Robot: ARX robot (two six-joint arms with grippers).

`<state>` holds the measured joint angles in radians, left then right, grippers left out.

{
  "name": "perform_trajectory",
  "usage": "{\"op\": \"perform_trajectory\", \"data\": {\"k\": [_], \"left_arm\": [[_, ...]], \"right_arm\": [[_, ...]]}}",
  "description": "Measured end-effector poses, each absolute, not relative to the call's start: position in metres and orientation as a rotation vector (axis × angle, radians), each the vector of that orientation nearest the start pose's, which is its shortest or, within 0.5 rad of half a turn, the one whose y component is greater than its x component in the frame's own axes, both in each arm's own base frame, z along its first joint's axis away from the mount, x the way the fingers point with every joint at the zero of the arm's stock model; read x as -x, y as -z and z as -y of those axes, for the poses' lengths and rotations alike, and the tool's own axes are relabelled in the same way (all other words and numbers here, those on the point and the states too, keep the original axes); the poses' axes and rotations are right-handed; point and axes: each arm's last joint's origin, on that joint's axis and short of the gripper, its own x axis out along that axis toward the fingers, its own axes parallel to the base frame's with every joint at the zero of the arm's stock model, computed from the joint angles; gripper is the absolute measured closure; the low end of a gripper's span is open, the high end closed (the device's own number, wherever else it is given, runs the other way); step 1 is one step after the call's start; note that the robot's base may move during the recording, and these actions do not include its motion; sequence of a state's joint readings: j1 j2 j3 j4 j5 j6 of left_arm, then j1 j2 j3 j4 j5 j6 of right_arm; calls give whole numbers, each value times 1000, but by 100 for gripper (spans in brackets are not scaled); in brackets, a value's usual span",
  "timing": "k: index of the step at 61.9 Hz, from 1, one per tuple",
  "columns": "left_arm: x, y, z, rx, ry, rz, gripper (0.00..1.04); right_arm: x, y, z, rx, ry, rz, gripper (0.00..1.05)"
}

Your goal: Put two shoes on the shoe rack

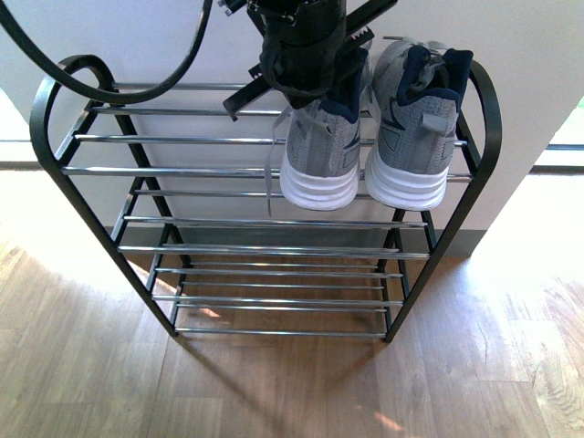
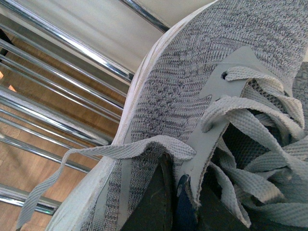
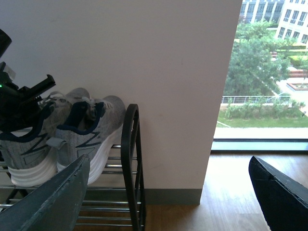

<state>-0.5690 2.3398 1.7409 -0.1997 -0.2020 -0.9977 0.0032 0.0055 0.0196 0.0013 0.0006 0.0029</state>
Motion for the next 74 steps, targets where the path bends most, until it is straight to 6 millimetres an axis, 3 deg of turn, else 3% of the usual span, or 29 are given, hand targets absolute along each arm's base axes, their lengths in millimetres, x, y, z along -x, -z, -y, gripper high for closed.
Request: {"op": "perform_trajectory", "data": {"k": [12, 21, 30, 46, 48, 54, 59, 68, 74], "left_arm": [[-435, -137, 272, 643, -22, -817, 103], [-424, -142, 264, 644, -9, -821, 72], [-411, -156, 254, 675, 43, -817, 49], [-374, -197, 209, 635, 38, -681, 8], [-369, -202, 202, 597, 24, -620, 9], [-352, -208, 173, 425, -7, -253, 24], [-325, -206, 137, 255, 8, -57, 40], [-278, -194, 87, 69, 3, 8, 71], [-254, -185, 68, 27, 12, -11, 91]], "right_arm": [[-97, -170, 0, -3, -3, 15, 9], [-97, -170, 0, -3, -3, 15, 9], [-97, -170, 0, -3, -3, 15, 9], [-97, -170, 0, -3, -3, 15, 9], [-97, -170, 0, -3, -3, 15, 9], [-97, -170, 0, -3, -3, 15, 9], [-97, -170, 0, -3, -2, 15, 9], [-97, -170, 0, -3, -3, 15, 9], [-97, -170, 0, -3, -3, 15, 9]]}}
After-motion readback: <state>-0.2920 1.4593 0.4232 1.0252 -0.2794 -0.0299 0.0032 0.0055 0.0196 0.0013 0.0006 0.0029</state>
